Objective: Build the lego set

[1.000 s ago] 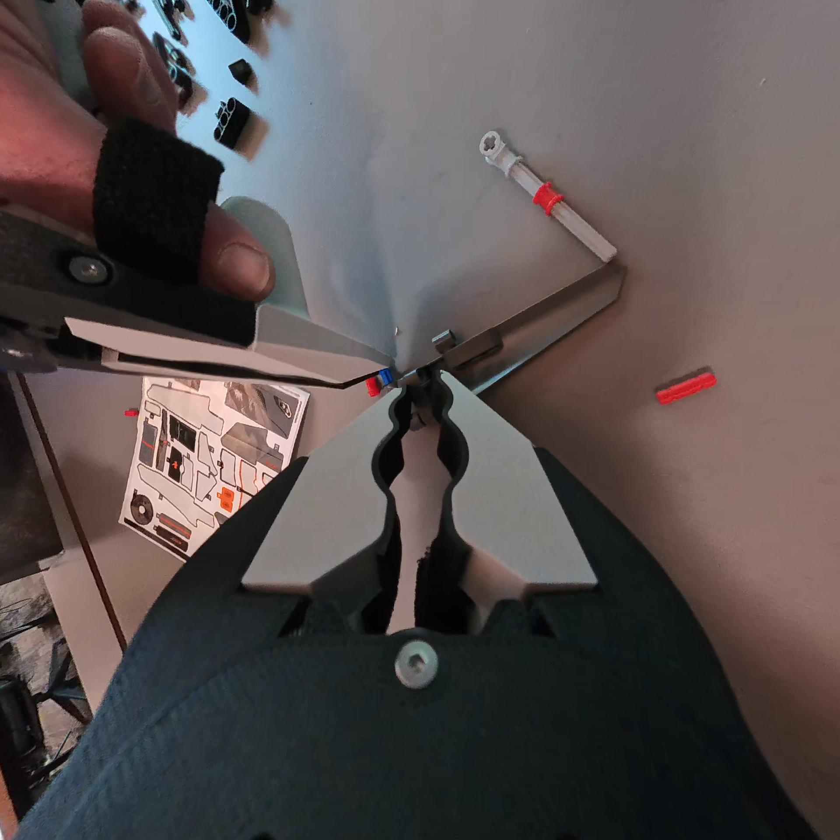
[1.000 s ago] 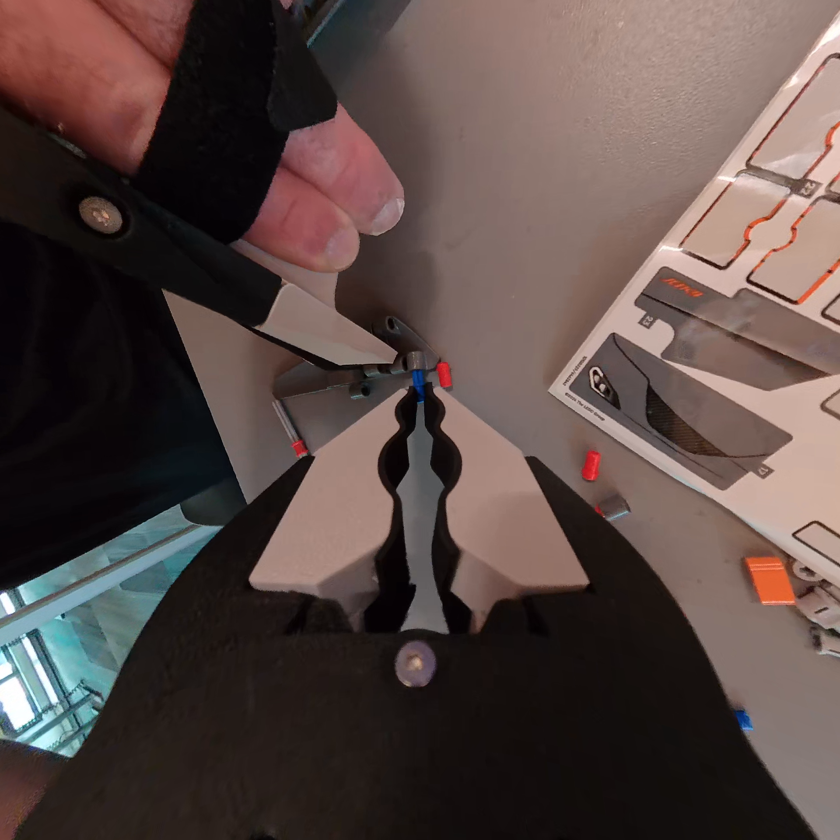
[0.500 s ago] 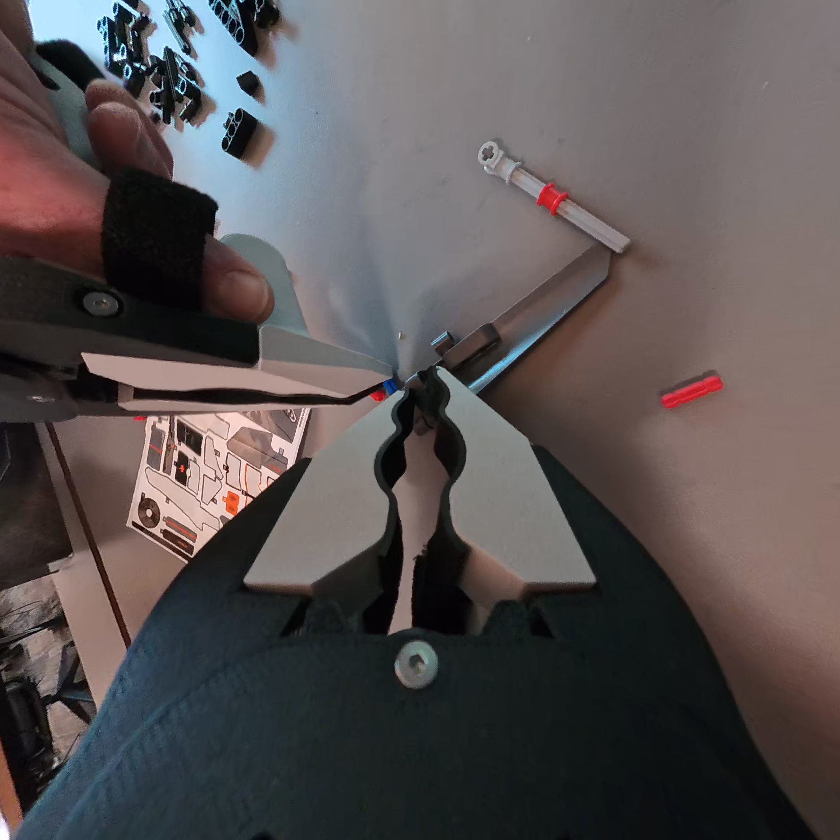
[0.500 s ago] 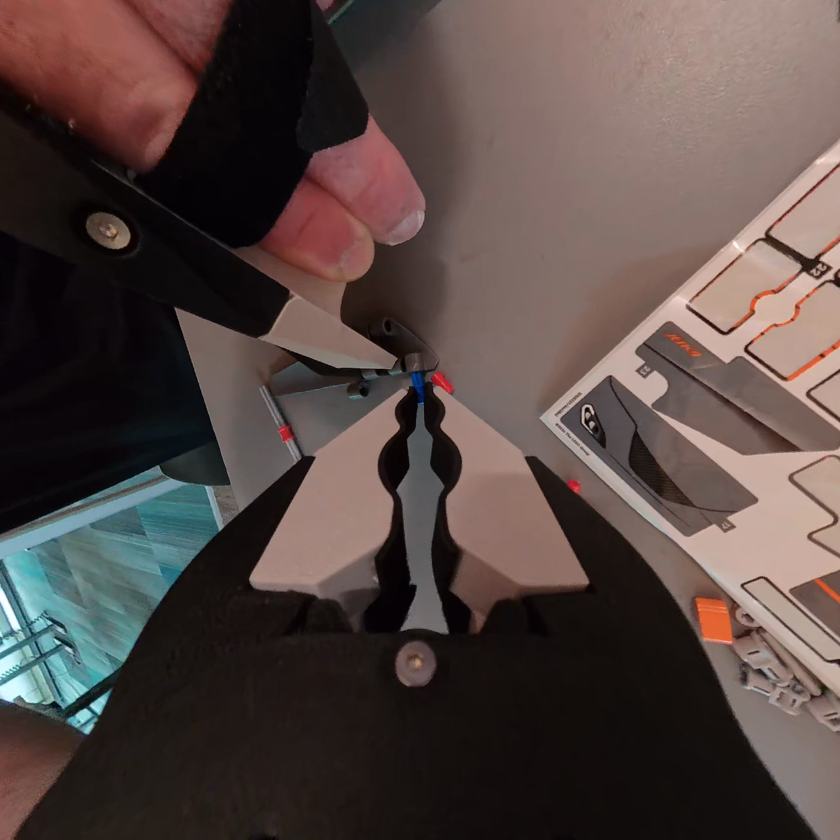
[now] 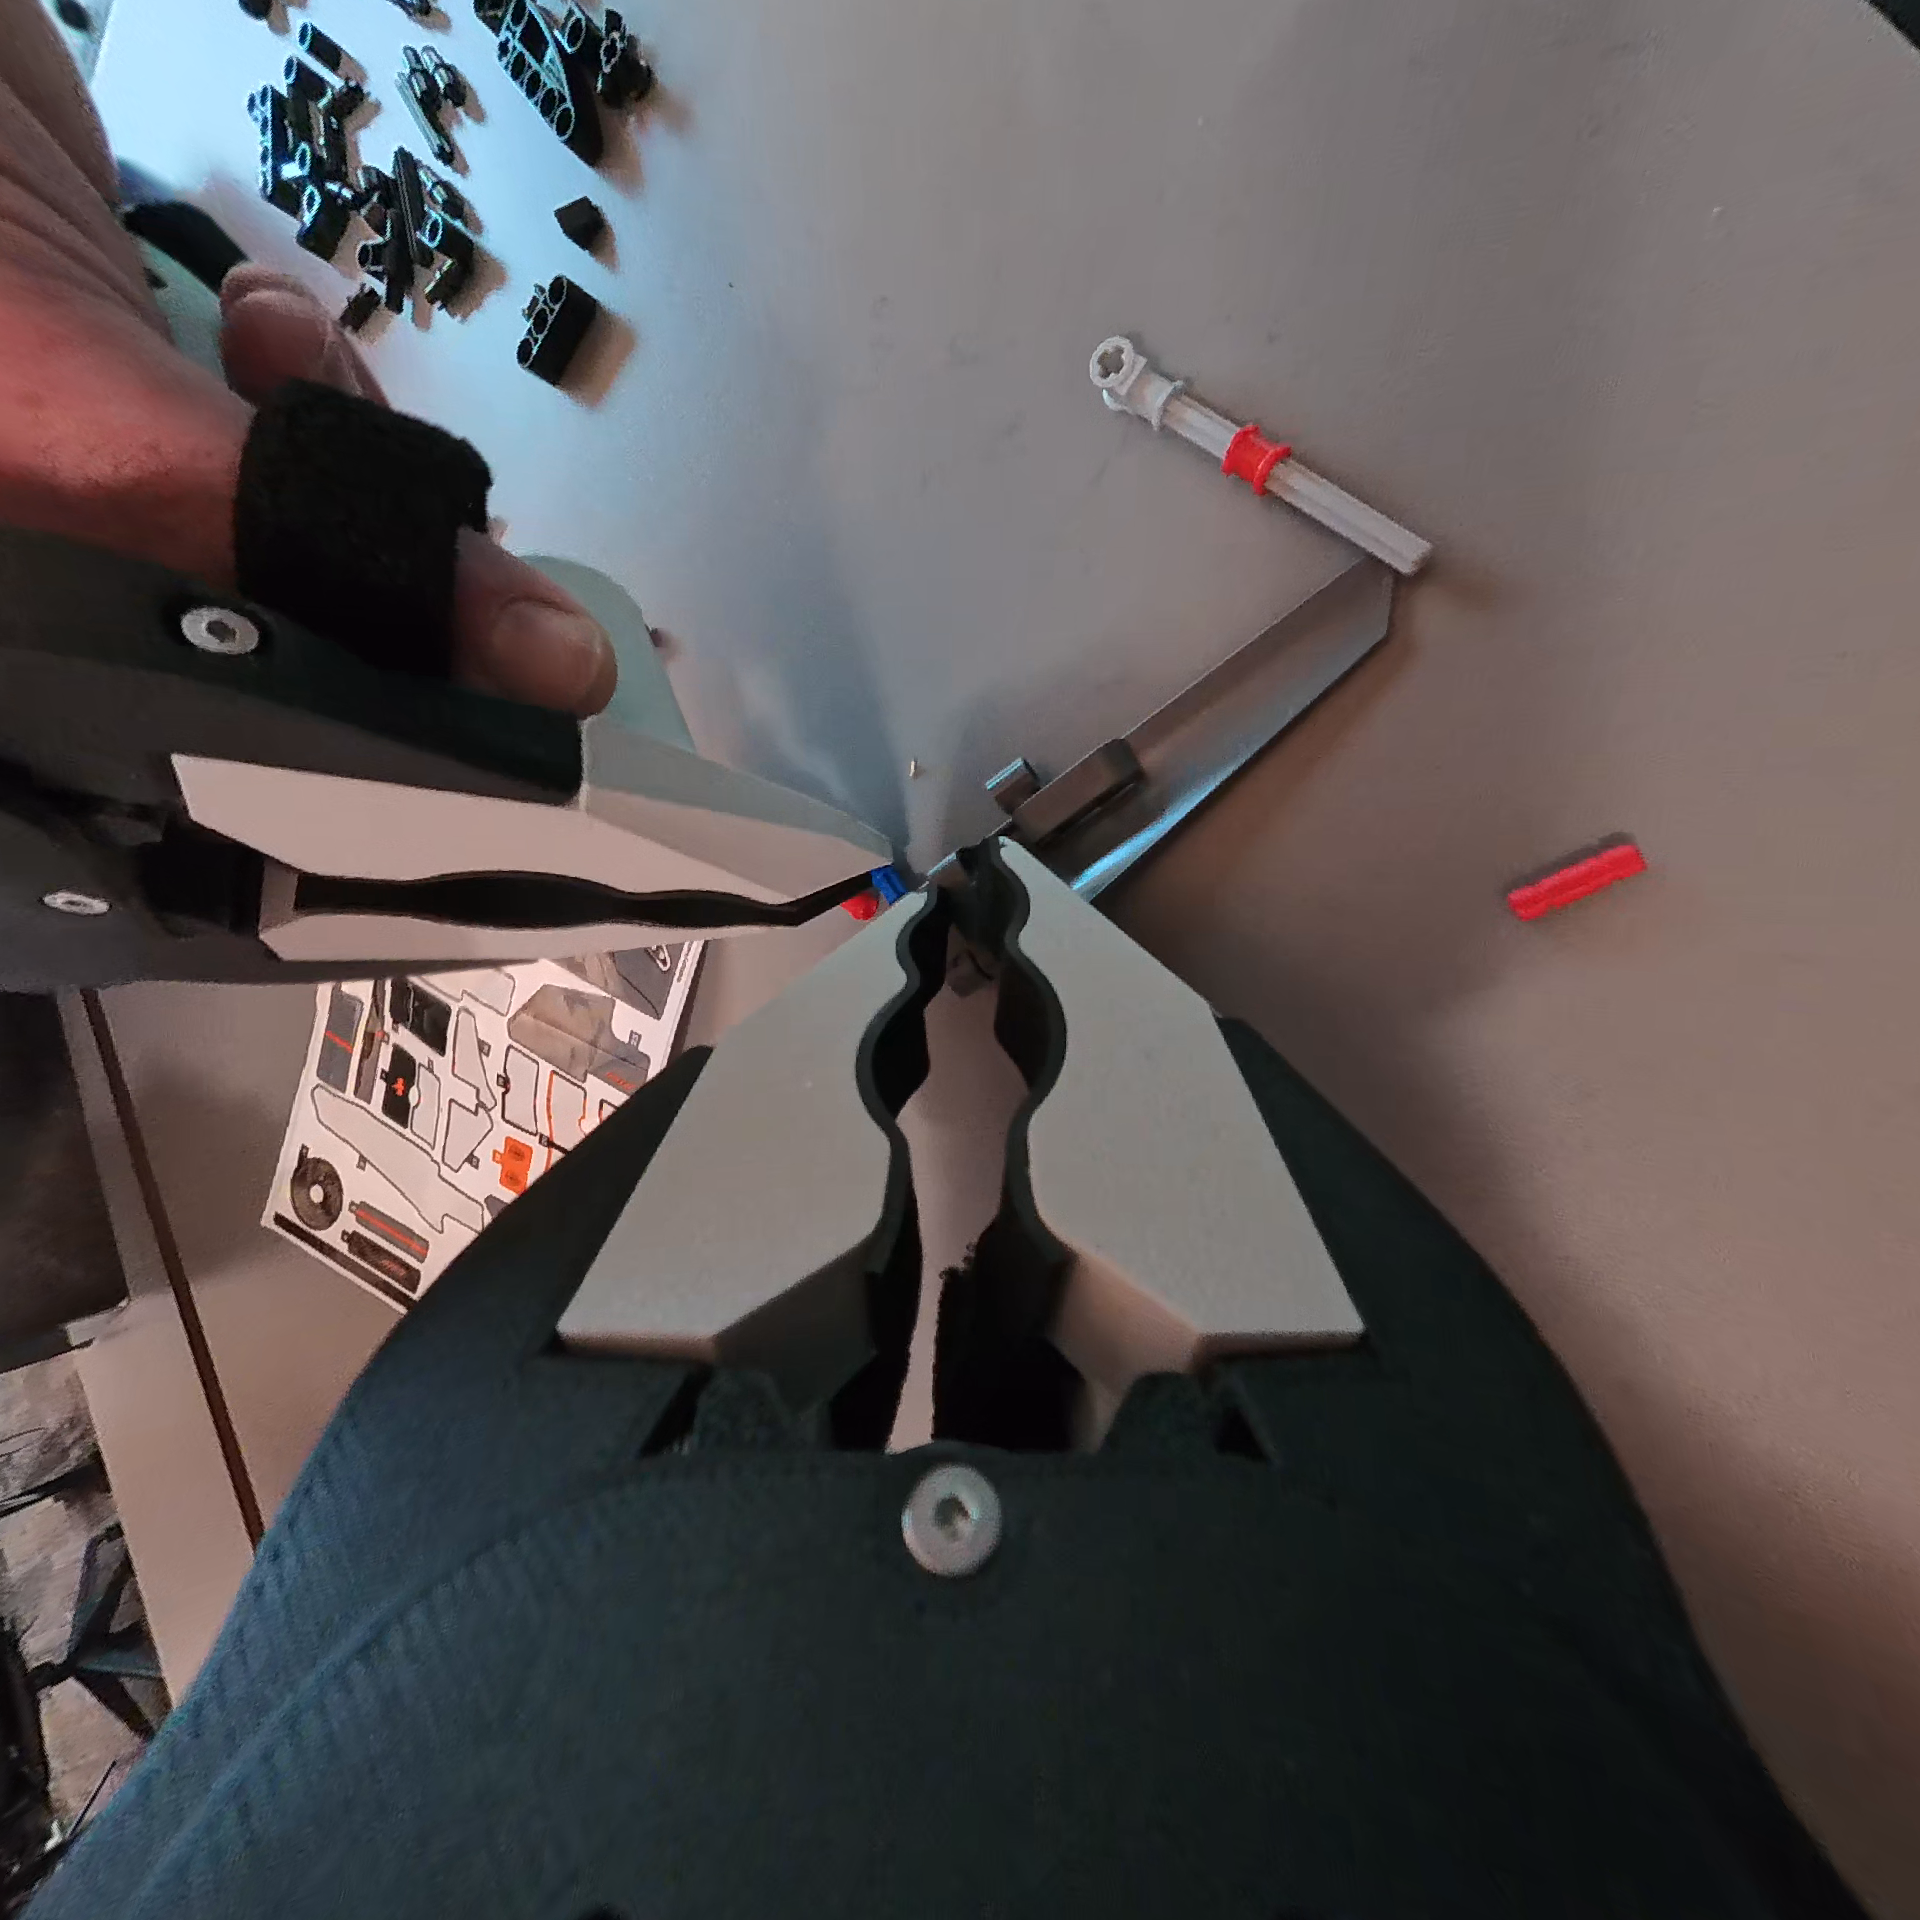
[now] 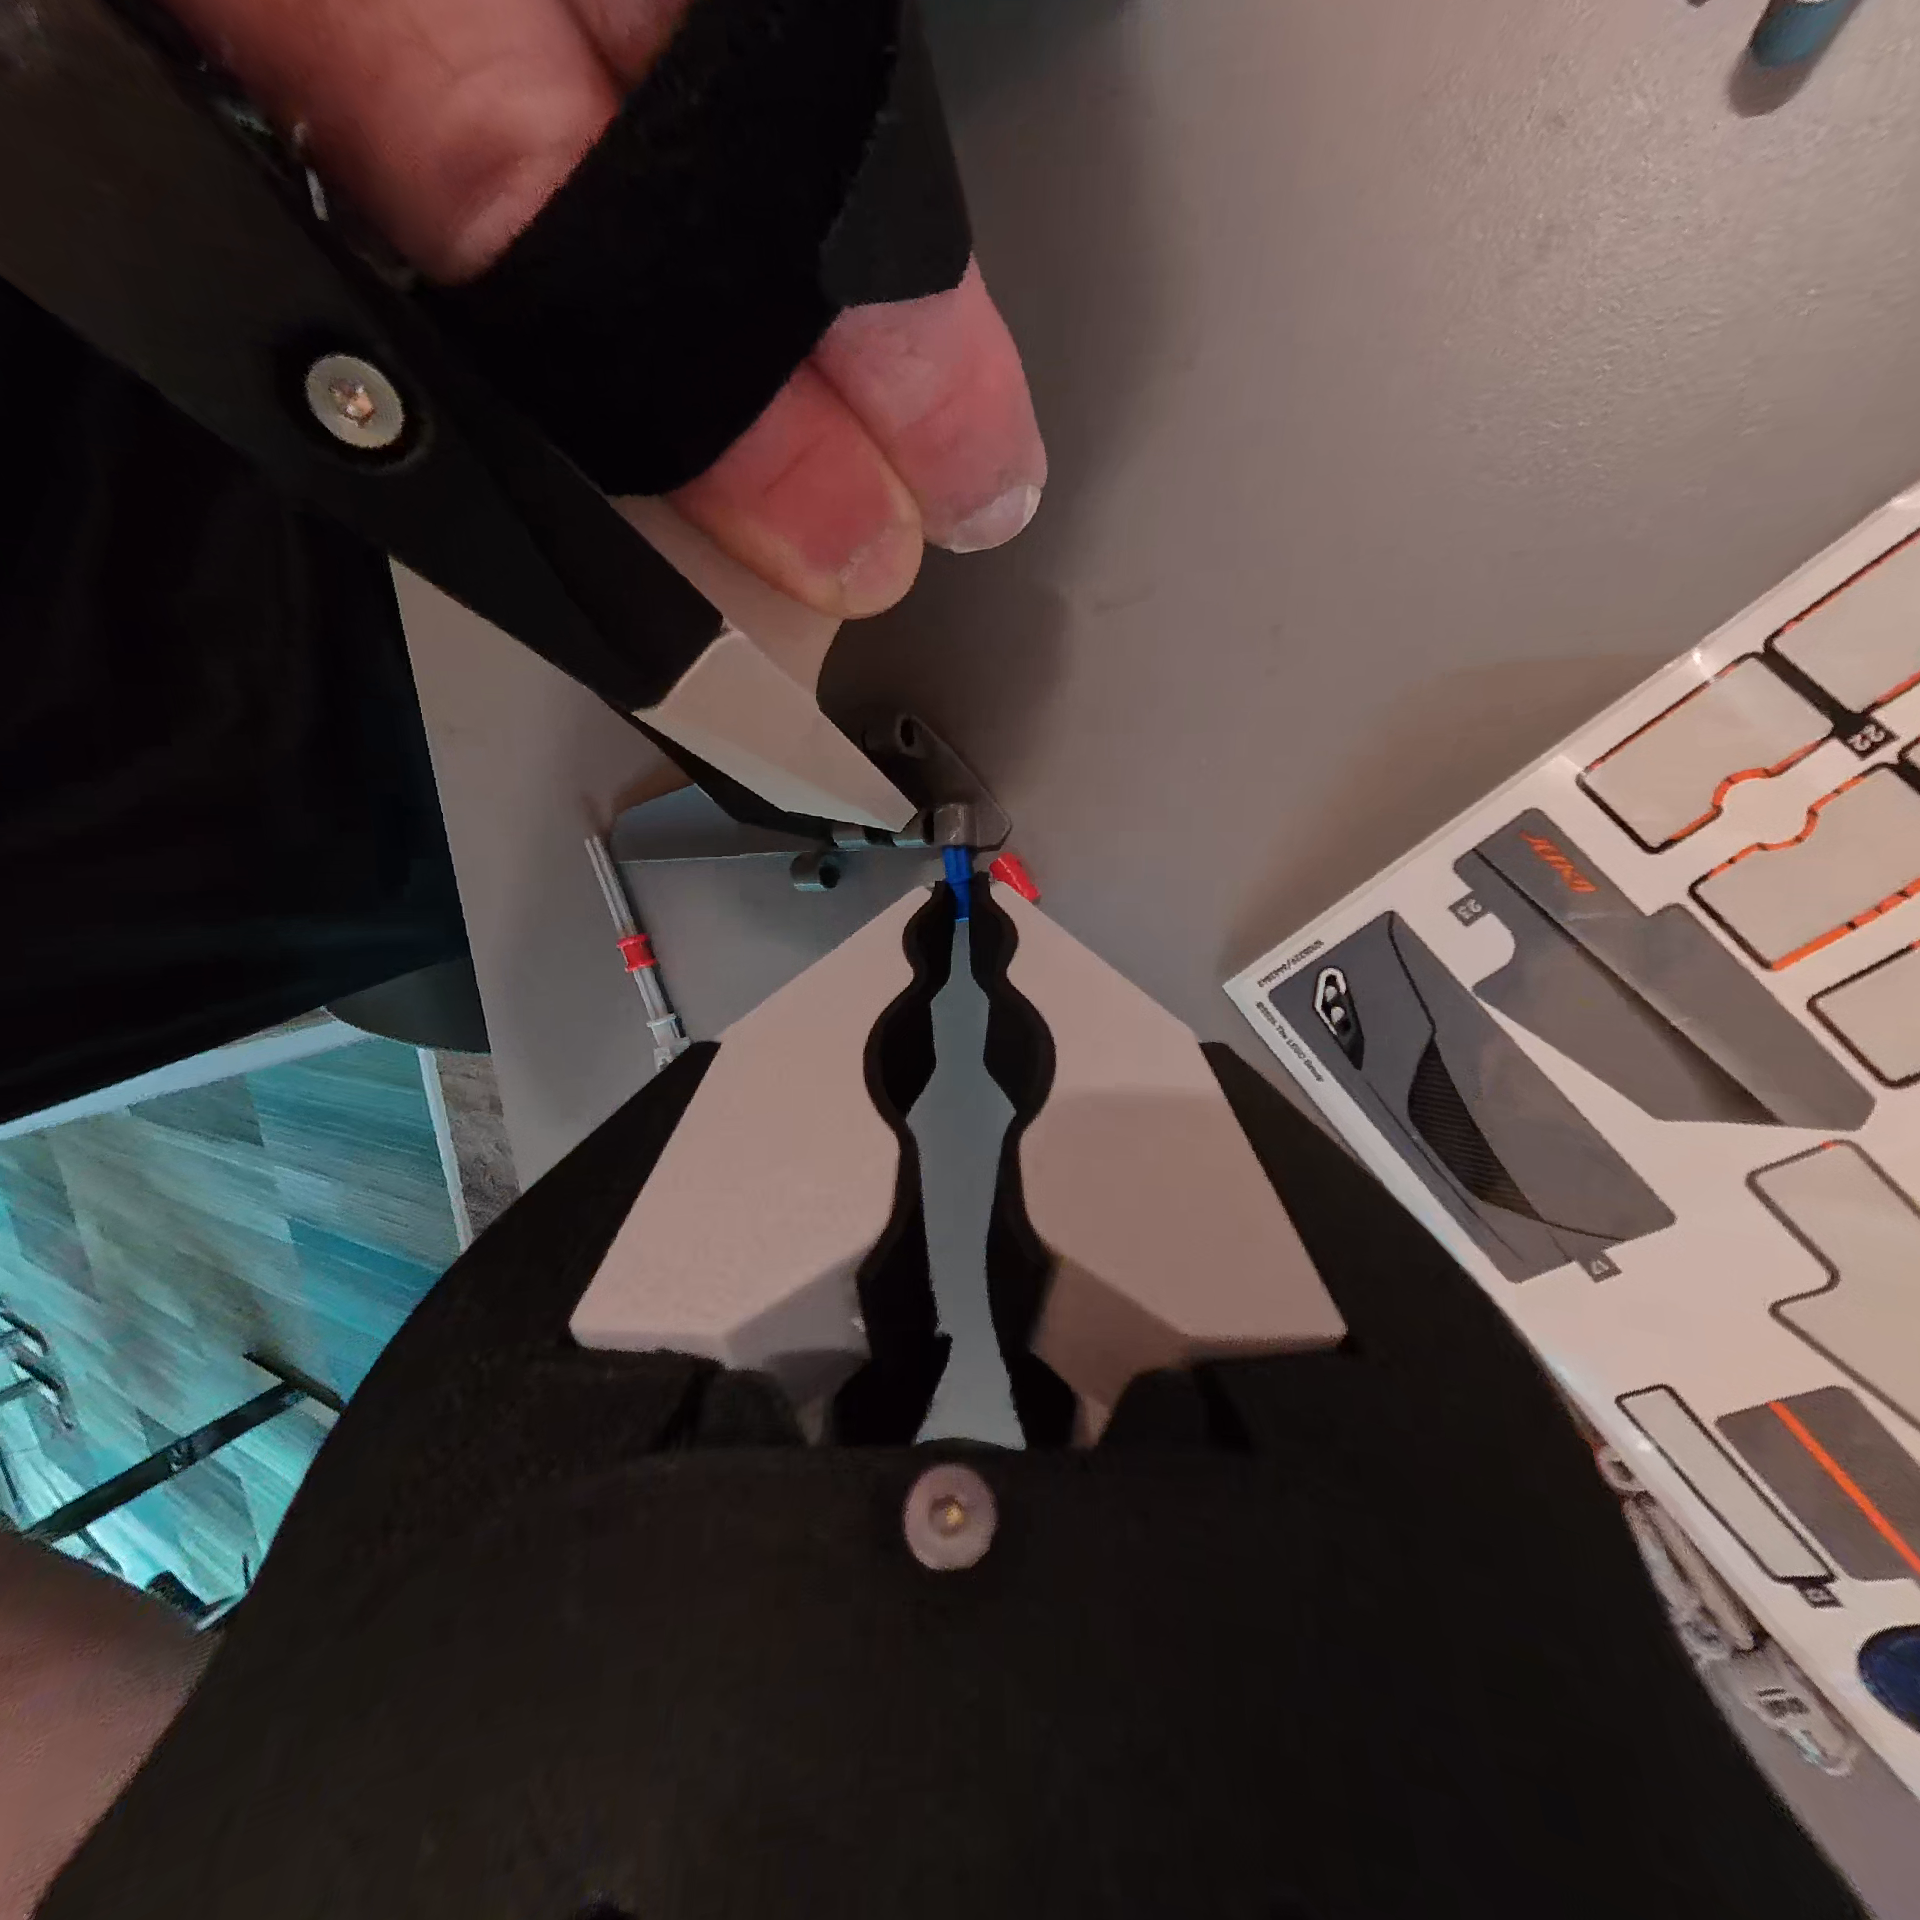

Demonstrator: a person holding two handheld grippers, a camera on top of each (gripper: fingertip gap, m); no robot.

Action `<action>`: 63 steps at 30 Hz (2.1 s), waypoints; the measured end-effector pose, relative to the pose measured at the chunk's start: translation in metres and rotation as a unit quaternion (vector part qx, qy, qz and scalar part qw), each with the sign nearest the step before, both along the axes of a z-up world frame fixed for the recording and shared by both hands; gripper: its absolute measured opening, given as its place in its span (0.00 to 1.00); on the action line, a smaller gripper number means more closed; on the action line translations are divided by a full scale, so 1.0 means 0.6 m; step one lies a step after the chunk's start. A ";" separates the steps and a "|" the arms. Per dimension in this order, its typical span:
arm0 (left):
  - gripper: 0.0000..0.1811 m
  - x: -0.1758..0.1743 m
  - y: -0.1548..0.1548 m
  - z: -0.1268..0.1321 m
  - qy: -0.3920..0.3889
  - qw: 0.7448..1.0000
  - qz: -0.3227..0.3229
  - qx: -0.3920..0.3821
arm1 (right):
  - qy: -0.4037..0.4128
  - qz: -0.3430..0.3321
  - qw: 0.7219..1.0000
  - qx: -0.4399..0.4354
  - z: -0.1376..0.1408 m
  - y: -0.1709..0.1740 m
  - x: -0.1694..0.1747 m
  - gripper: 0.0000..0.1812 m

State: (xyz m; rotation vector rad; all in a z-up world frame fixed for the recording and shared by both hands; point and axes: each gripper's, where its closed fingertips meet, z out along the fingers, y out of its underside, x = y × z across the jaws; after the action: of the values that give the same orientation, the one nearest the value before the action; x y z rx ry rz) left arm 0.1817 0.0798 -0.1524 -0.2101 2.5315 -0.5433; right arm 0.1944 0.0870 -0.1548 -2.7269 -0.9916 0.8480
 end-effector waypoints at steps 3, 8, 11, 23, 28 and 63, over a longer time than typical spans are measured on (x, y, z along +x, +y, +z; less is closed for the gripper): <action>0.02 0.000 0.000 0.000 -0.001 1.000 -0.001 -0.002 | -0.002 0.008 1.000 -0.006 0.000 0.001 0.000 0.00; 0.02 -0.001 0.000 0.000 -0.003 1.000 -0.003 0.001 | -0.008 0.008 1.000 -0.011 0.000 0.002 -0.002 0.00; 0.02 -0.001 0.000 0.000 -0.004 1.000 -0.005 0.003 | -0.004 -0.005 1.000 -0.013 0.000 0.003 -0.003 0.00; 0.01 -0.001 0.001 0.001 -0.010 1.000 -0.007 0.006 | -0.022 0.002 1.000 -0.017 0.000 0.004 -0.005 0.00; 0.00 -0.002 0.002 0.002 -0.014 1.000 -0.011 0.011 | -0.039 0.029 0.999 -0.024 0.002 0.009 -0.007 0.00; 0.08 -0.029 0.035 0.017 0.086 0.979 0.176 -0.058 | -0.013 -0.032 0.999 0.041 -0.002 0.015 -0.014 0.00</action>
State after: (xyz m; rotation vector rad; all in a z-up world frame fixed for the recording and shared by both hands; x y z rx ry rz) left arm 0.1643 0.1010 -0.1425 -0.7624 2.5440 -0.5493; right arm 0.1861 0.0963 -0.1561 -2.6919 -0.9168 0.7451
